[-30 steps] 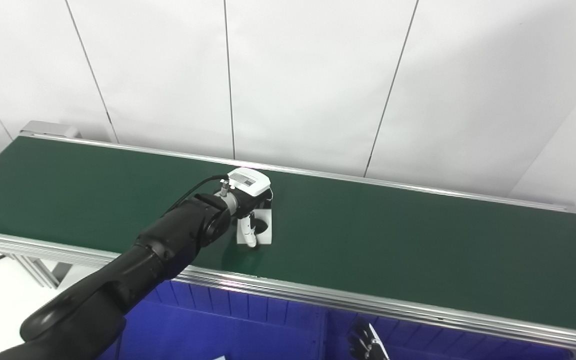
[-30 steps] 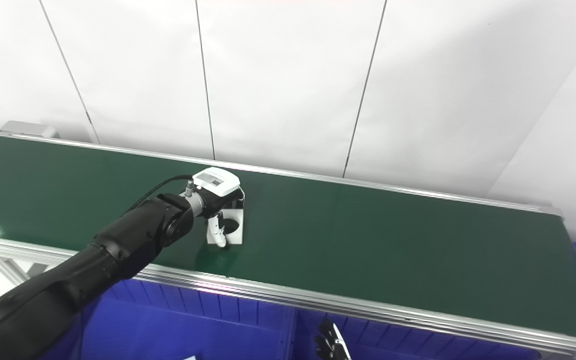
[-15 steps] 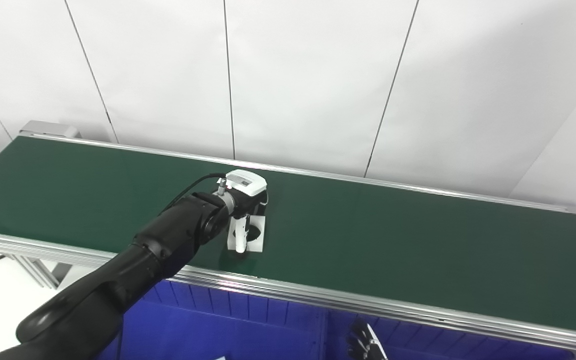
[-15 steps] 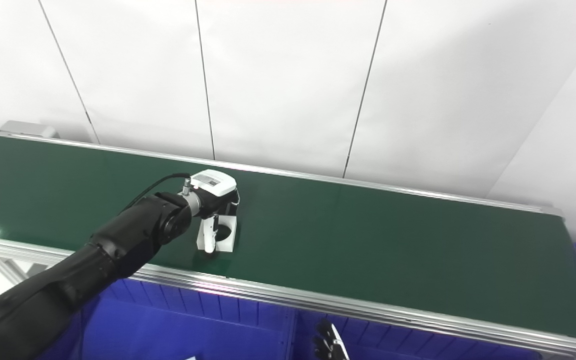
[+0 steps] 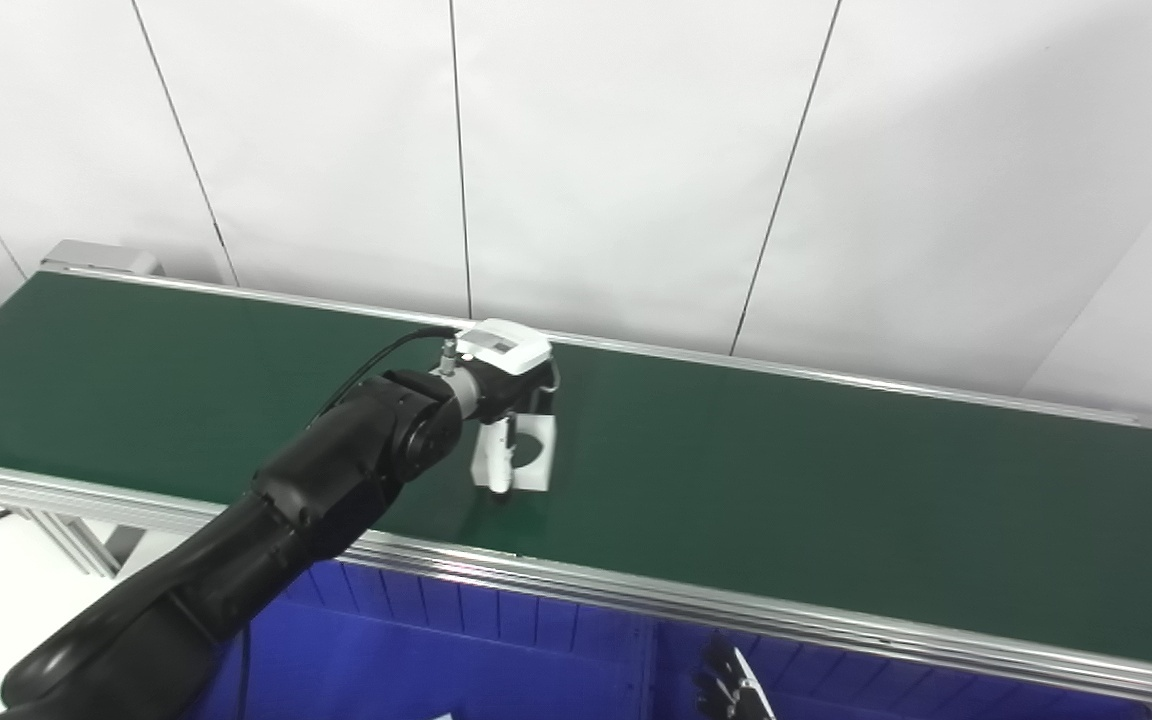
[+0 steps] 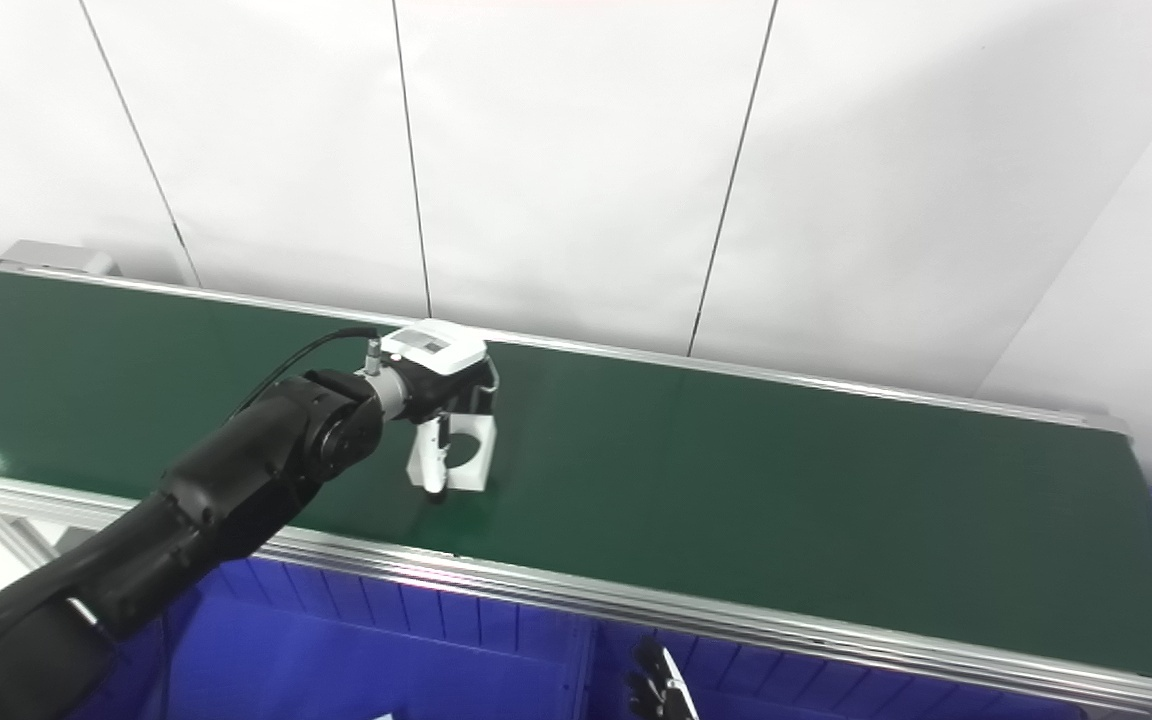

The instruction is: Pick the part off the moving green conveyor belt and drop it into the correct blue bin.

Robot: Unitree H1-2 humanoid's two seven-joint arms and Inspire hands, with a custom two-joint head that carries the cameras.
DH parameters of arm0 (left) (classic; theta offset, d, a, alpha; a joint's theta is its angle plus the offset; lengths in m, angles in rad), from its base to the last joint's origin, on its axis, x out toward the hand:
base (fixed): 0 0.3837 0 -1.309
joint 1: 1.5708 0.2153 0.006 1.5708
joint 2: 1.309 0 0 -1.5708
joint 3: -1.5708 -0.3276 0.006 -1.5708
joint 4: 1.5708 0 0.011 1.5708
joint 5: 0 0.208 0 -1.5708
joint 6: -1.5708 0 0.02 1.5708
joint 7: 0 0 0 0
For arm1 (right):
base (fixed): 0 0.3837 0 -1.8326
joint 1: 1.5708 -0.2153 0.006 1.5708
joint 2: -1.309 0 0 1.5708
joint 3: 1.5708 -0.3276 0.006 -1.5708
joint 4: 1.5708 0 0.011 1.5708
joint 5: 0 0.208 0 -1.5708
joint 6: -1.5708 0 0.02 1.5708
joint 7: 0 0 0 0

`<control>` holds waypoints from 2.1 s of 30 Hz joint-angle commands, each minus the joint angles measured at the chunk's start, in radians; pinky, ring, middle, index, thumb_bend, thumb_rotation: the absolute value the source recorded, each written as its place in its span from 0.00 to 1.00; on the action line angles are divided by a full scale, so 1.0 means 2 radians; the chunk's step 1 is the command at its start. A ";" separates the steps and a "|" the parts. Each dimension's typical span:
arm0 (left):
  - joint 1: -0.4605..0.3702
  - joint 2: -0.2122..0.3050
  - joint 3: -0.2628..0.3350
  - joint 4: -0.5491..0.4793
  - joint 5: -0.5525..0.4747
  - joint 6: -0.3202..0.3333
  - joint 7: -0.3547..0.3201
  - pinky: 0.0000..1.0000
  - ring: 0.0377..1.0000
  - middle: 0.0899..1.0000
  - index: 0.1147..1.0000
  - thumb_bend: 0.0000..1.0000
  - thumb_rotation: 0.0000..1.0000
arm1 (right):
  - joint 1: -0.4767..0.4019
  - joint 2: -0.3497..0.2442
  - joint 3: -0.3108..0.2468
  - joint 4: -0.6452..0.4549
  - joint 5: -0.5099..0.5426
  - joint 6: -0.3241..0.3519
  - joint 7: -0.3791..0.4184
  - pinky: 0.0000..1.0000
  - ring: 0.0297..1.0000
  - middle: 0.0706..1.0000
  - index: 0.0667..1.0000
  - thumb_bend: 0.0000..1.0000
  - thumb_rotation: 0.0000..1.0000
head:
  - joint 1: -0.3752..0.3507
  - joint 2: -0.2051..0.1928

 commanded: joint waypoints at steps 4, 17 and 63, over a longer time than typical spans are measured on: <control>0.018 0.024 0.047 -0.124 -0.027 0.000 -0.007 0.22 0.28 0.33 0.42 0.52 0.05 | -0.002 0.003 0.000 -0.016 0.004 -0.026 0.004 0.87 0.90 0.94 0.96 1.00 0.95 | 0.001 0.003; 0.125 0.049 0.075 -0.354 -0.035 -0.019 -0.068 0.29 0.36 0.41 0.43 0.53 0.00 | -0.003 0.003 -0.009 -0.020 0.010 -0.026 0.019 0.89 0.91 0.95 0.96 1.00 0.95 | 0.014 0.020; 0.190 0.074 0.080 -0.241 0.070 -0.068 -0.156 0.21 0.25 0.42 0.42 0.53 0.00 | 0.011 -0.029 -0.112 -0.108 0.070 -0.025 0.135 0.87 0.90 0.96 0.99 0.90 0.96 | 0.218 0.143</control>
